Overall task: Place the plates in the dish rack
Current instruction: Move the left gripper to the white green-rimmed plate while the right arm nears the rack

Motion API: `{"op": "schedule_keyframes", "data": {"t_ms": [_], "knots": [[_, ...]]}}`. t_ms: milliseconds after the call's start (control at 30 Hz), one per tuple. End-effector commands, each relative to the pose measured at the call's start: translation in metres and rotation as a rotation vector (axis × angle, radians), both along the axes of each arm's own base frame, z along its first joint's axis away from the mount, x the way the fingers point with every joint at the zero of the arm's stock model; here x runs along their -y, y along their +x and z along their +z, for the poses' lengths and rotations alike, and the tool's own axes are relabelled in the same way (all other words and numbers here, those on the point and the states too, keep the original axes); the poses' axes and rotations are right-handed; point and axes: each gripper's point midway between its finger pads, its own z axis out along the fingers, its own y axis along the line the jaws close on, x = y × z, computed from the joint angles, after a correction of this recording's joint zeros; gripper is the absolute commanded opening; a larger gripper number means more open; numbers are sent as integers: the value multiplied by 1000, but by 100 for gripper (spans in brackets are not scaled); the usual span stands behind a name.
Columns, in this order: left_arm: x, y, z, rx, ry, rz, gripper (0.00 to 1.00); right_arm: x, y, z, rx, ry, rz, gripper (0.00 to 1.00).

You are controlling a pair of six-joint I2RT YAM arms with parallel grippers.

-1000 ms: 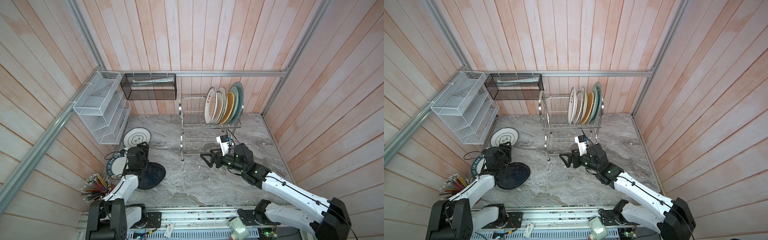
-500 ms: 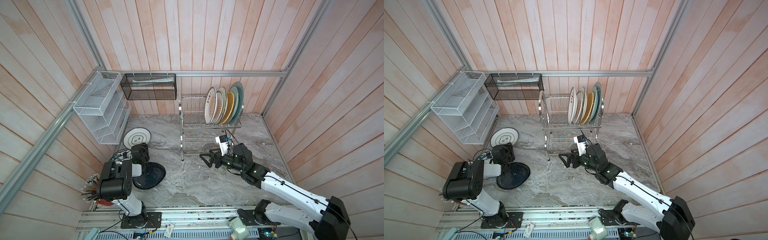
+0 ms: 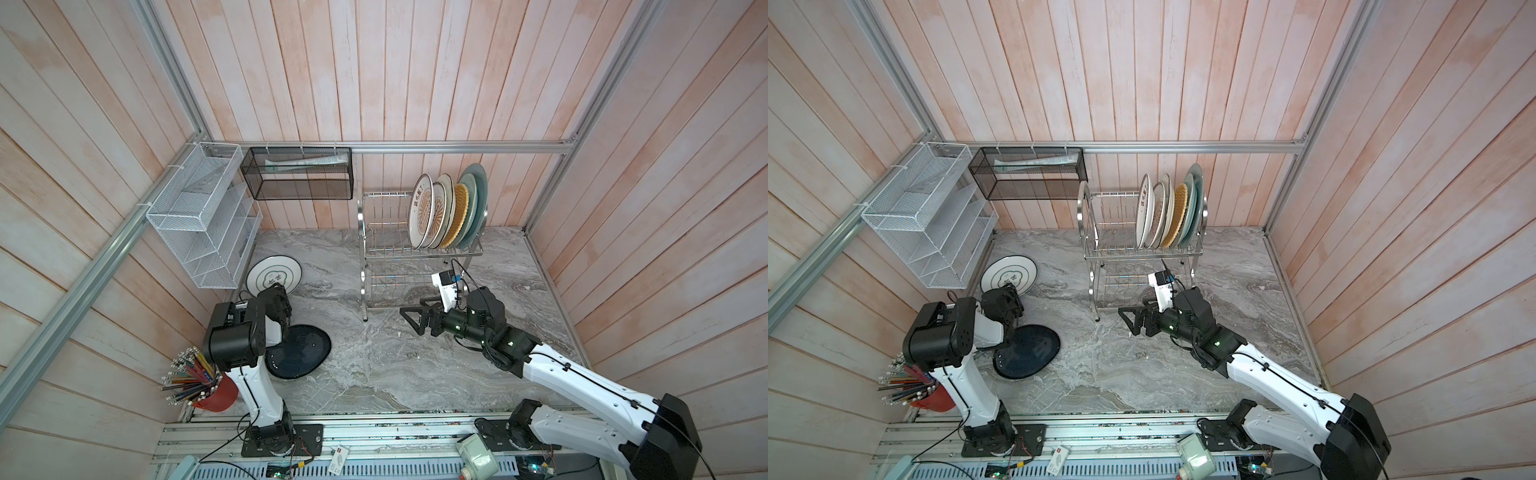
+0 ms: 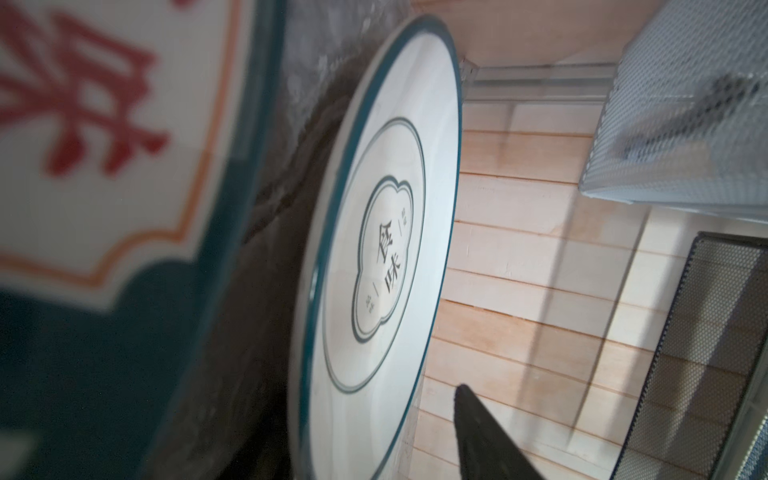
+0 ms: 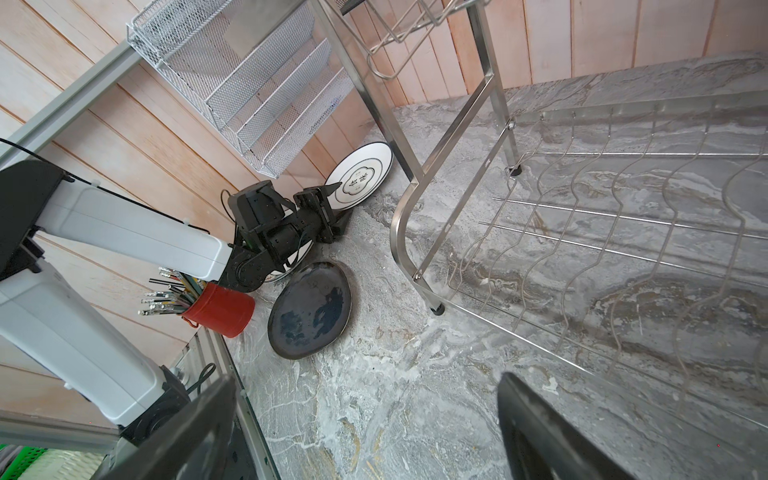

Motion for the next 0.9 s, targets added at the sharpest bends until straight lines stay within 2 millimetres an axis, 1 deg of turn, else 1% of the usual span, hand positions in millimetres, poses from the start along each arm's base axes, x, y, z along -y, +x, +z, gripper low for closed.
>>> {"op": "schedule_keyframes", "data": {"t_ms": [0,67,100,167,300,433,467,667,767,867], "knots": [[-8,0,-16,-20,-21,34,47,2,1,9,21,3,-19,98],[-8,1,-18,-5,-32,36,34,3,1,9,20,2,-24,98],[-7,2,-19,2,-33,30,30,4,1,9,21,2,-28,98],[-4,5,-17,11,-32,6,24,5,1,10,22,2,-34,98],[4,7,-6,35,-13,-50,10,8,4,12,34,-8,-52,98],[11,-1,2,54,-12,-79,1,10,5,15,44,-11,-62,98],[12,-5,3,57,-16,-83,0,10,5,16,48,-10,-65,98],[26,-14,19,95,-12,-152,0,11,7,16,47,-8,-72,98],[32,-17,27,112,-4,-186,0,10,7,15,41,-8,-73,98],[39,-14,35,121,8,-233,0,10,8,15,39,-6,-75,98]]}}
